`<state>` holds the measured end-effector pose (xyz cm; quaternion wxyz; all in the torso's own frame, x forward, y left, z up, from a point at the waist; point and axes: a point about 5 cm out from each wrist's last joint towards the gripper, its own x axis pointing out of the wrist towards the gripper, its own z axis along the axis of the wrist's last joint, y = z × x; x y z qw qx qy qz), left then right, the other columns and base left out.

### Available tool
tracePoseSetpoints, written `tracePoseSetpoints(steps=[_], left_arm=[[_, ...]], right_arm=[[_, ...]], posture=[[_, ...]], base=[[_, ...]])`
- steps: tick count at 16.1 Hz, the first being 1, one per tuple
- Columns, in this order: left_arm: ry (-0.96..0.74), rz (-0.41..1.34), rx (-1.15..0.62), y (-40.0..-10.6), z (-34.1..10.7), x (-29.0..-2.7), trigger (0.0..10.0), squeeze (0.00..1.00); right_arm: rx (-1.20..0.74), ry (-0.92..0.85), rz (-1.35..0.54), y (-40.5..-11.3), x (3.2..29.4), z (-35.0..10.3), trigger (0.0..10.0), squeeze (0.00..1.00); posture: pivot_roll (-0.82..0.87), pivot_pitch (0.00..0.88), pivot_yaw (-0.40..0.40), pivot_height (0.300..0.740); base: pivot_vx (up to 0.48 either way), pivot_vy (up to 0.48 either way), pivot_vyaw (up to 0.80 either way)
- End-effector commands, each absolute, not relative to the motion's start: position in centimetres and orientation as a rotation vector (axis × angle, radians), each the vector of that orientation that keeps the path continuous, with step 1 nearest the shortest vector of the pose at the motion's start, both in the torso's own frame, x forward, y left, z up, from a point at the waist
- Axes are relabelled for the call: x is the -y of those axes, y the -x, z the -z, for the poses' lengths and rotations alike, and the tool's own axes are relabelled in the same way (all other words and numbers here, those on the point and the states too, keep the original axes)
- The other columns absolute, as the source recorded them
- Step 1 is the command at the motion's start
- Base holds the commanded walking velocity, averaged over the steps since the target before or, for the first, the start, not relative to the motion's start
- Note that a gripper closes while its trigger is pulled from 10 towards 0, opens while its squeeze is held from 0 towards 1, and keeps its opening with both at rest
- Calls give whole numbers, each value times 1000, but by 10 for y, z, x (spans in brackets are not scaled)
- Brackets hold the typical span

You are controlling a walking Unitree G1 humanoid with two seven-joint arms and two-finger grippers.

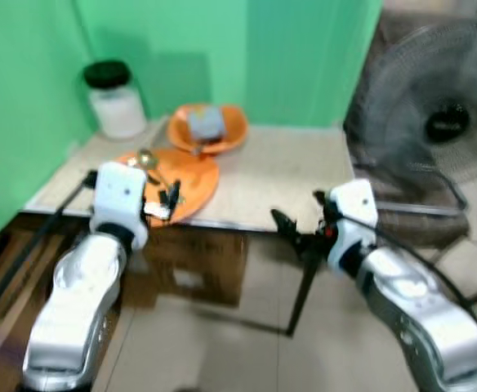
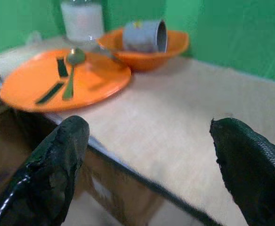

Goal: Setting the table

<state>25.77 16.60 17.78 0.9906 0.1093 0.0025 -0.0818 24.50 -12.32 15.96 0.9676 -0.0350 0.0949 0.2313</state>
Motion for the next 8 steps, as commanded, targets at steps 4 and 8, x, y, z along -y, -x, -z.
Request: tracePoseSetpoints(steps=[4,8], left_arm=[[-224,144,-27,-258,-173,-165,10000,0],[-198,163,-18,-262,-174,-161,10000,0]], right_arm=[[-216,48,-433,-246,128,-155,10000,0],[-243,87,-399,-247,136,-150,10000,0]], posture=[[114,0,20,740],[100,0,37,740]], base=[[0,0,0],[0,0,0]])
